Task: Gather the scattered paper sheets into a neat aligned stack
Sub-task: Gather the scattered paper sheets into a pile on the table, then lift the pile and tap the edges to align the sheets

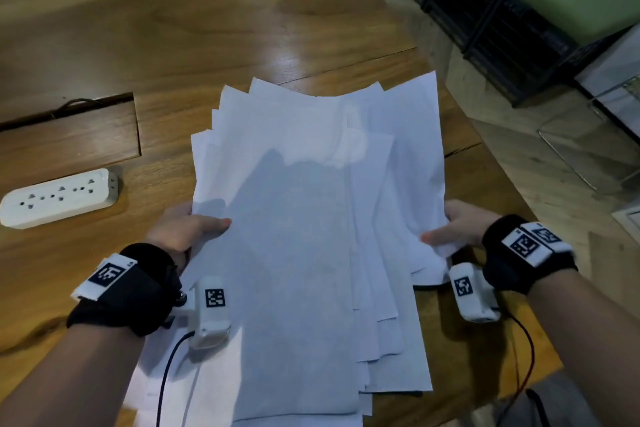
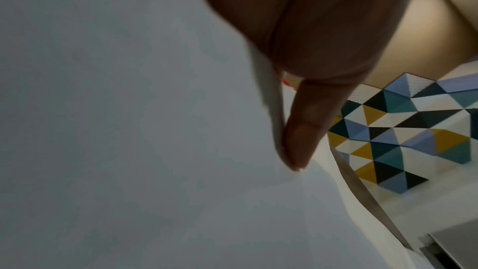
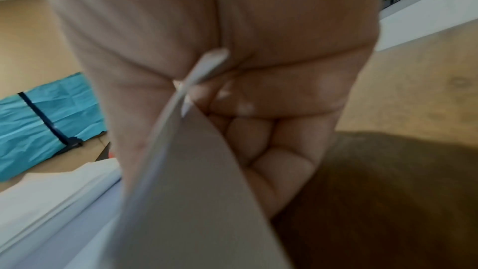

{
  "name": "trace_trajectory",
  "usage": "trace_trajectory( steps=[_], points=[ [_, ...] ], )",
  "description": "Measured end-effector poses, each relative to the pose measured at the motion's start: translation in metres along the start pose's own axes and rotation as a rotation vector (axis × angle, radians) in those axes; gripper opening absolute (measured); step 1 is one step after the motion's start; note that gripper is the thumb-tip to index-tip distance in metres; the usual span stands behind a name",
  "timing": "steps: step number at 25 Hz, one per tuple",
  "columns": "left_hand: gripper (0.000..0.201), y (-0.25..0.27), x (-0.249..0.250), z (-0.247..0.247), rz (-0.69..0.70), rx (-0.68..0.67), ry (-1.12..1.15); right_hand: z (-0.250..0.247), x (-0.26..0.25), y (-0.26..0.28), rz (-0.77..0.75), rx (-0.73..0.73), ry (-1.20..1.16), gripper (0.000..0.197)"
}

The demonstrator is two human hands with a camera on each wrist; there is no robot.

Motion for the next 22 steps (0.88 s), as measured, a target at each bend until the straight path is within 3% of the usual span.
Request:
trace_trajectory(
  steps=[2,4,7,10,12,14,16,20,22],
  points=[
    [0.017,0.000,-0.003,0.007,-0.019,-0.029,0.004,0.022,-0.003,0.000,-0.047,-0.043,0.070,0.041],
    [0.016,0.001,-0.002,0.019,-0.024,-0.064,0.007,0.040,-0.015,-0.001,-0.113,-0.053,0.058,0.027],
    [0.025,0.003,0.001,0.029,0.006,-0.069,0.058,0.032,-0.028,0.002,-0.185,0.037,-0.213,0.027],
    [0.034,0.008,0.009,0.044,0.054,-0.108,0.058,0.012,-0.023,-0.001,-0.183,0.162,-0.590,0.064],
    [0.042,0.011,0.020,0.056,0.094,-0.106,0.024,0.023,-0.032,-0.006,-0.200,0.144,-0.597,0.098],
    [0.055,0.008,0.028,0.059,0.106,-0.101,-0.013,0.041,-0.039,-0.017,-0.227,0.096,-0.571,0.117],
    [0.067,-0.001,0.023,0.049,0.067,-0.094,0.012,0.058,-0.044,-0.020,-0.264,0.034,-0.581,0.111],
    [0.023,-0.004,0.008,0.042,-0.040,-0.122,0.057,0.080,-0.047,-0.014,-0.289,-0.034,-0.702,0.070],
    [0.039,-0.004,0.012,0.049,-0.012,-0.123,-0.044,0.088,-0.051,-0.011,-0.313,-0.024,-0.783,0.047]
  ],
)
Point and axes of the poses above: each hand's wrist, its own y-axis away from the middle knuckle, its own z-axis out of the palm, x = y × z, the point moved 10 cm from there along -y, towards the middle knuckle, and after that the axes turned 4 degrees about -y, right-handed, at the moved point
